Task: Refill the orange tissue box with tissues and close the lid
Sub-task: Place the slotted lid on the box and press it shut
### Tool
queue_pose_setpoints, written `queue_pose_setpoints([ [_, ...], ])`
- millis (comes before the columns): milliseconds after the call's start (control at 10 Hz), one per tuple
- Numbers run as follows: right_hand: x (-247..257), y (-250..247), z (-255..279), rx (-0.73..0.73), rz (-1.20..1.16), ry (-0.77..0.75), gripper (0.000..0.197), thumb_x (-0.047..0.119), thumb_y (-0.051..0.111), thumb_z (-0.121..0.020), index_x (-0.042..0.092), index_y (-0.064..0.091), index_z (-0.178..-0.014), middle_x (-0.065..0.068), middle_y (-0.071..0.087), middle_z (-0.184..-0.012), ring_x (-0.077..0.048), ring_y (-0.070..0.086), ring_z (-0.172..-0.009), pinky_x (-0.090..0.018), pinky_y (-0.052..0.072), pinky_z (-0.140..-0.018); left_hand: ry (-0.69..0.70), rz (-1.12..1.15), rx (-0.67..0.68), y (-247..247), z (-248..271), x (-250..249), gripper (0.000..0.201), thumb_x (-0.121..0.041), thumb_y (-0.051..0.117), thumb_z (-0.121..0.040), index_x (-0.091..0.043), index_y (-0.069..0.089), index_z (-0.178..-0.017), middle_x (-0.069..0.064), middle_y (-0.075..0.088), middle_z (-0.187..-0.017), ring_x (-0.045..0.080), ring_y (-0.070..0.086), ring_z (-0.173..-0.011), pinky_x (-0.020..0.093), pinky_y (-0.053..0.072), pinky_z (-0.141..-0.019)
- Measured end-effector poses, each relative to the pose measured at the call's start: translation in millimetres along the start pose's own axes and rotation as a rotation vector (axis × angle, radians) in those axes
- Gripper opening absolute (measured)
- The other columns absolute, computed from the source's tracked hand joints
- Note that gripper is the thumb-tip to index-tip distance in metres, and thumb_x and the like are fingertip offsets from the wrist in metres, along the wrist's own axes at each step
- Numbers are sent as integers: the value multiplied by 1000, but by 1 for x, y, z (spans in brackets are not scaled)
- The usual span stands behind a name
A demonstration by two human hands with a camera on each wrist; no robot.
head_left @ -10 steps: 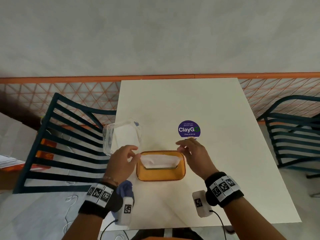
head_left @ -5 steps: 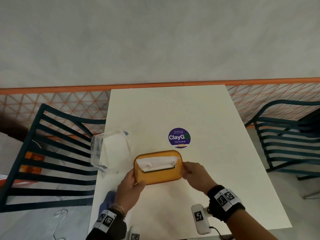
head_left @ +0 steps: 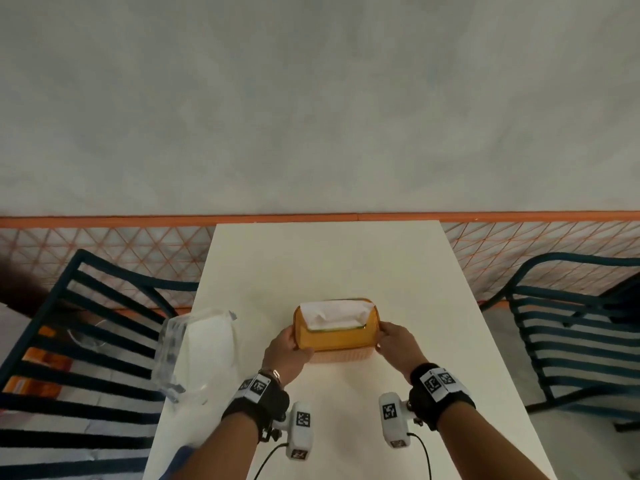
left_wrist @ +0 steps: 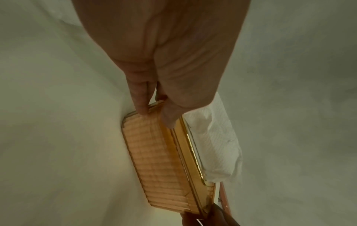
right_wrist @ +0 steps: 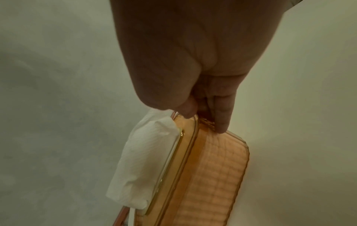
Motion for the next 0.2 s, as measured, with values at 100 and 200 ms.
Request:
queue_pose_setpoints([
  [100, 7, -1, 0, 16, 18, -12, 26, 21, 47, -88, 21, 71, -96, -4, 75, -98, -29, 68, -94, -51, 55, -92, 16, -4, -31, 6, -2, -6, 33, -22, 69, -83, -39, 60, -110, -13, 72, -101, 16, 69, -99, 41, 58, -93],
  [200, 3, -4, 6, 12, -2, 6, 44, 33, 53, -100, 14, 51, -139, -7, 66, -132, -25, 62, -118, -38, 48, -103, -25, 36, -62, 12, 4, 1, 50, -26, 70, -87, -29, 54, -134, -10, 67, -128, 22, 67, -116, 36, 55, -100],
])
Point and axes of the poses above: each hand's wrist, its own z-axis away from the middle knuckle, its own y-axis out of the palm, x = y × z, the point moved 4 cm from there along -z, towards the middle knuckle
